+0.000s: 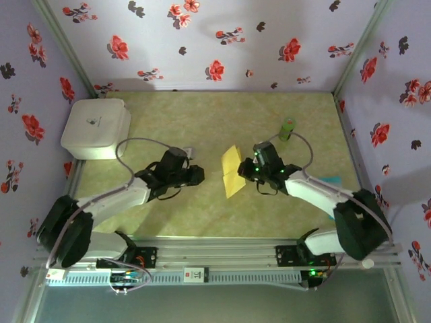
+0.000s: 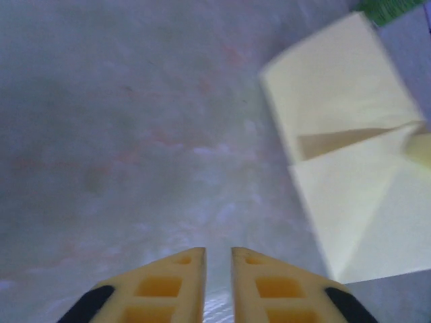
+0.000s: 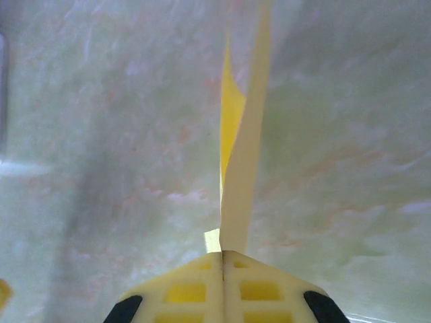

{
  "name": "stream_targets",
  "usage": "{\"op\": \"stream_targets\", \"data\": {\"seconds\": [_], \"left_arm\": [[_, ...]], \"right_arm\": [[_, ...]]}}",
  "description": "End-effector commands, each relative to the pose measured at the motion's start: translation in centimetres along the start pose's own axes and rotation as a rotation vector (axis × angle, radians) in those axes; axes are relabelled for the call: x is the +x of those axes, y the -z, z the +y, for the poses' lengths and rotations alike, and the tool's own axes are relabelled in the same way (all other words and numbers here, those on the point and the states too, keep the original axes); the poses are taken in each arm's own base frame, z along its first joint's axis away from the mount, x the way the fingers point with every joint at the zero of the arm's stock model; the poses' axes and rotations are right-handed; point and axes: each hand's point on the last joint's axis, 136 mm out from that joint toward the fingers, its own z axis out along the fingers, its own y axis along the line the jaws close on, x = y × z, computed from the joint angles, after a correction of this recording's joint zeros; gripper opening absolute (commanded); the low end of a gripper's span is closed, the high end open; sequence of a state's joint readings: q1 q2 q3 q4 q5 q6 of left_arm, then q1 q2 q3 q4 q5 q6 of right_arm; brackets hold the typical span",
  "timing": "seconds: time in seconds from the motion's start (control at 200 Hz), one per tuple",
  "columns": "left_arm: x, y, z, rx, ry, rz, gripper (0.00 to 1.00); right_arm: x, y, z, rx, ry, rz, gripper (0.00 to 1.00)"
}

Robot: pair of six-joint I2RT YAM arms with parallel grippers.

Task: Fold a paper plane with a square sheet of paper (pick it up from the middle)
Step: Turn over the paper at the center of the table.

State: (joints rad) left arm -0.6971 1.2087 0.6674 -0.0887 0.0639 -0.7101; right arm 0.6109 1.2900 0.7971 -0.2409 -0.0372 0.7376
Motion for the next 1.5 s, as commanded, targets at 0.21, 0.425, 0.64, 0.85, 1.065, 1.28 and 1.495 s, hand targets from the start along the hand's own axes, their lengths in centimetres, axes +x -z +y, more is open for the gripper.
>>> {"op": "stream_targets", "data": {"seconds": [0.21,0.425,0.64,0.85,1.065,1.28,1.495], "left_arm": [[-2.7,5.5,5.7,-0.210,-0.067,-0.212,0.58],[-3.8,8.6,8.2,-0.289,0.034,-0.256,0.98],[-3.3,10.8,9.7,-0.244,0.147,-0.286,1.00],[-3.3,12.8,11.0,-0.270,0.222,-0.313,1.00],[-2.7,12.0,9.7,-0.165,0.259,-0.261,1.00],[-1.0,8.9,8.5,-0.072,0.248,-0.098,1.00],[-0.7,5.8,7.1,0.065,0.342,-0.046,0.92]], "right_arm": [[-3.4,6.5,-5.2,0.787,0.528,-0.090,0.00],[-2.5,3.1,-2.1,0.923,0.734,-0.057,0.00],[2.7,-3.7,2.7,0.857,0.923,0.045,0.00],[7.1,-7.9,5.8,0.652,0.890,0.143,0.00],[9.2,-8.6,9.4,0.348,0.751,0.180,0.20],[6.7,-5.4,11.0,0.102,0.570,0.069,0.48],[3.4,-1.3,6.3,0.022,0.318,-0.066,0.57]]}}
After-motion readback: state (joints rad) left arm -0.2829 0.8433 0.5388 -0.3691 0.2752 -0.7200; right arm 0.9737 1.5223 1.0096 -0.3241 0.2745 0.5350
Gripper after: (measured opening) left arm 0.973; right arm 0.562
